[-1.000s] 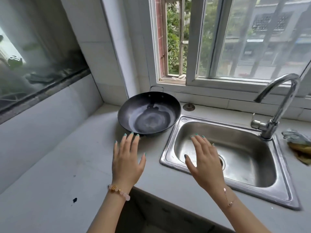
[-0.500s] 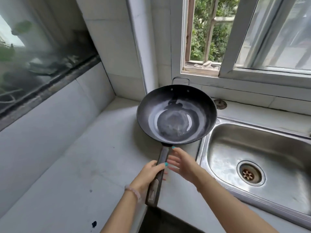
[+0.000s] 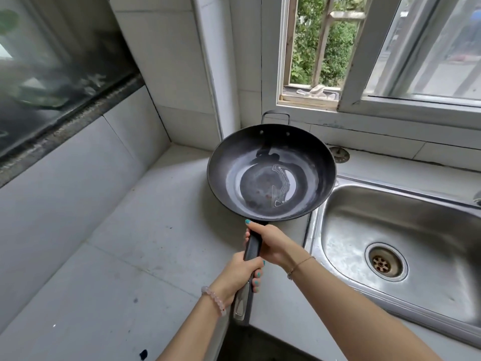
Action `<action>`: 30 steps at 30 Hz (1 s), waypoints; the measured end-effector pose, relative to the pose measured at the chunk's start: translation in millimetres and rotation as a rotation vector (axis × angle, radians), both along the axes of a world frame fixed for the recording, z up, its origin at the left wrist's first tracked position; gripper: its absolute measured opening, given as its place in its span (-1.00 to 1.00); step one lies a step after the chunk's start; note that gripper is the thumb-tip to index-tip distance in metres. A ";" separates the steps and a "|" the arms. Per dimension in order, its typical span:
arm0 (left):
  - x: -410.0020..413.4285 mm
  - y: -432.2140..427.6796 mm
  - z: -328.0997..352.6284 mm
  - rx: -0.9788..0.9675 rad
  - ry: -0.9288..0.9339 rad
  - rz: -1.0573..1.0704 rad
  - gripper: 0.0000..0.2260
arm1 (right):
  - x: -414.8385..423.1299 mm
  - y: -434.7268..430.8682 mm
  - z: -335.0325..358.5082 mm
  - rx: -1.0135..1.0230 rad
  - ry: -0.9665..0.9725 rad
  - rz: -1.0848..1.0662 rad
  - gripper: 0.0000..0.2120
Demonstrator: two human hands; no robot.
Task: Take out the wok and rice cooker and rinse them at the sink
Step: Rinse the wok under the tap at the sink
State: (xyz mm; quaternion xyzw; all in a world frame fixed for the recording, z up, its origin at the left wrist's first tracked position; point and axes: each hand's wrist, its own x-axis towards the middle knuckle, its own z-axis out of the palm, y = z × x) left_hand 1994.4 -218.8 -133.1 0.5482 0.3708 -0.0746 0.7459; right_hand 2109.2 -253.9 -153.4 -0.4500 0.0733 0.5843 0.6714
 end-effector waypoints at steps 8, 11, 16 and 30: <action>1.2 -15.1 15.0 0.127 -0.037 -0.019 -0.84 | -8.4 -8.6 4.4 0.011 -0.106 -0.097 -0.70; -3.7 -22.5 22.8 0.146 -0.056 -0.049 -0.85 | -14.0 -18.9 11.0 0.045 -0.124 -0.108 -0.70; -6.8 -48.8 34.0 0.164 -0.102 -0.065 -0.82 | -18.1 -46.8 27.0 0.080 -0.166 -0.151 -0.70; -1.0 -193.6 46.2 0.127 -0.183 -0.195 -0.81 | -19.0 -202.0 50.3 0.170 -0.194 -0.336 -0.82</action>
